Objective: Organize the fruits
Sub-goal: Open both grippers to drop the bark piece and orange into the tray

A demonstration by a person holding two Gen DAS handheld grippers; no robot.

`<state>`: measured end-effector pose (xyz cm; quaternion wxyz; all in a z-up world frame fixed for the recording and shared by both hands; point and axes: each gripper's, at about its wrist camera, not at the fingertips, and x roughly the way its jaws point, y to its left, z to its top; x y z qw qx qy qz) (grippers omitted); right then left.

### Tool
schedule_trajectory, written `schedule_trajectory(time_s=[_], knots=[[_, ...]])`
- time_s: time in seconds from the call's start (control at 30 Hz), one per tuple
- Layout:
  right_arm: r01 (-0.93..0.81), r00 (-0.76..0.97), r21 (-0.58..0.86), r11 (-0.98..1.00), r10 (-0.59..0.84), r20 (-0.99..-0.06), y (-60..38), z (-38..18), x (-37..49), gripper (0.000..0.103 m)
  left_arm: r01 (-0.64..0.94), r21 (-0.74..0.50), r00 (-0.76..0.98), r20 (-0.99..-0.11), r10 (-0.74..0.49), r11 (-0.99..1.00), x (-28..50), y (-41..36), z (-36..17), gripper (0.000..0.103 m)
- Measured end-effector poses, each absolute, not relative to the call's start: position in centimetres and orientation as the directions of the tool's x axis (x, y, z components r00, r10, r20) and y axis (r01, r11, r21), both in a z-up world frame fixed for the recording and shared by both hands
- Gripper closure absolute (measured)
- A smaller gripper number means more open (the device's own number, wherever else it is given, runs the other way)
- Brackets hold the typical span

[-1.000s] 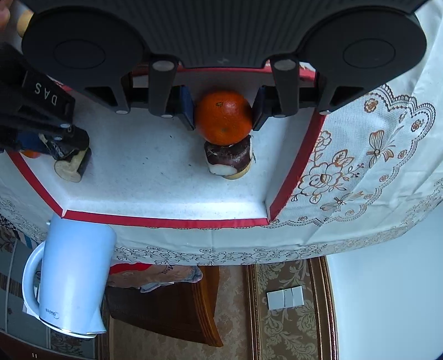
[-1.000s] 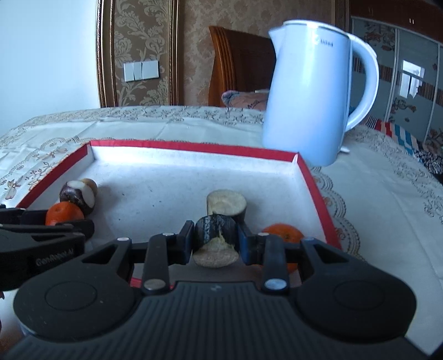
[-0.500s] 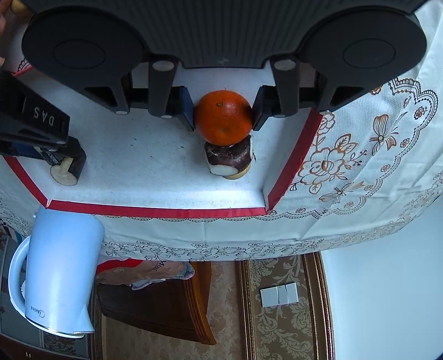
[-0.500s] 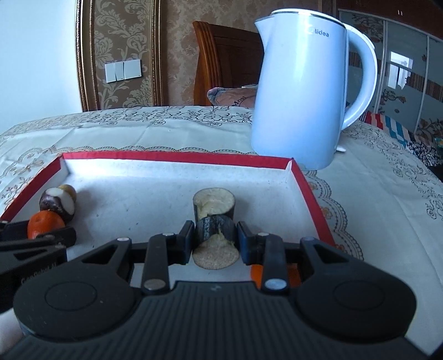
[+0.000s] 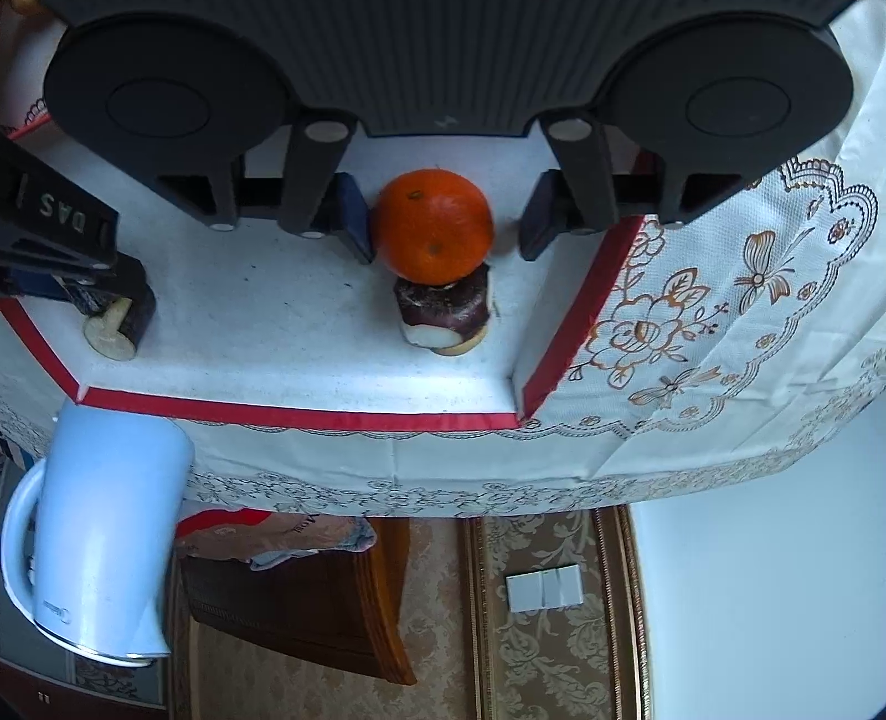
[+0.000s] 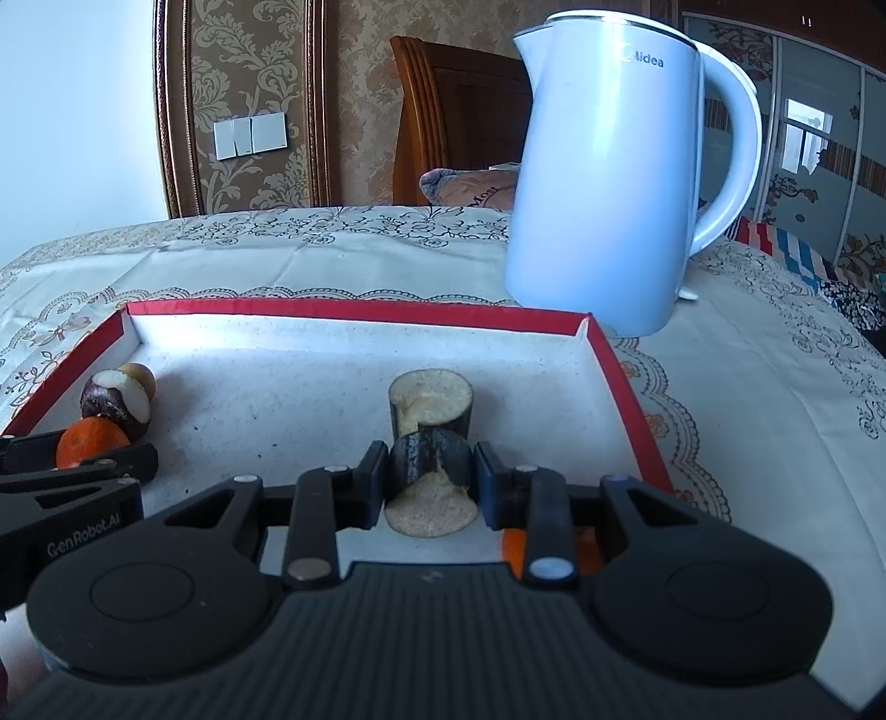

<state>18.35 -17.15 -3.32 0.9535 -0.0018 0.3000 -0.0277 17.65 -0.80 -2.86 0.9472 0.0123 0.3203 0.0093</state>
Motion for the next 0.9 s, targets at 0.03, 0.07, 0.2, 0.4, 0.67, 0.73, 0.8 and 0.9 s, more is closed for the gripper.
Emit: schedule_trajectory(time_s=[0.03, 0.07, 0.2, 0.4, 0.67, 0.73, 0.8, 0.9], knots=[[0.051, 0.818, -0.017, 0.999, -0.051, -0.573, -17.2, -3.3, 18.4, 0.072, -0.012, 0.017, 0.793, -0.609, 0.02, 1.0, 17.7, -0.6, -2.8, 0.043], [0.049, 0.818, -0.011, 0.999, -0.047, -0.573, -17.3, -3.3, 18.3, 0.072, -0.009, 0.018, 0.793, -0.609, 0.018, 1.0, 17.7, -0.5, -2.8, 0.043], [0.049, 0.82, 0.003, 0.999, -0.039, -0.572, -17.5, -3.2, 18.2, 0.071, -0.008, 0.04, 0.799, -0.601, 0.031, 0.999, 17.6, -0.8, -2.9, 0.043], [0.043, 0.831, -0.001, 0.999, -0.037, -0.556, -17.0, -3.1, 17.6, 0.049, -0.009, 0.024, 0.795, -0.606, 0.022, 1.0, 17.6, -0.6, -2.9, 0.043], [0.041, 0.835, 0.015, 0.999, -0.026, -0.55, -17.2, -3.0, 17.3, 0.042, 0.0, 0.04, 0.8, -0.6, 0.024, 0.999, 17.4, -0.9, -2.9, 0.042], [0.044, 0.837, 0.013, 0.999, -0.03, -0.546, -17.2, -3.0, 17.2, 0.04, 0.001, 0.037, 0.799, -0.601, 0.022, 0.999, 17.3, -0.8, -2.9, 0.042], [0.041, 0.838, 0.015, 0.999, -0.027, -0.544, -17.1, -3.0, 17.0, 0.04, 0.0, 0.032, 0.798, -0.603, 0.019, 0.999, 17.3, -0.7, -2.9, 0.041], [0.041, 0.841, 0.017, 0.999, -0.025, -0.541, -17.1, -3.0, 16.8, 0.036, -0.002, 0.029, 0.797, -0.604, 0.02, 1.0, 17.2, -0.6, -2.9, 0.038]])
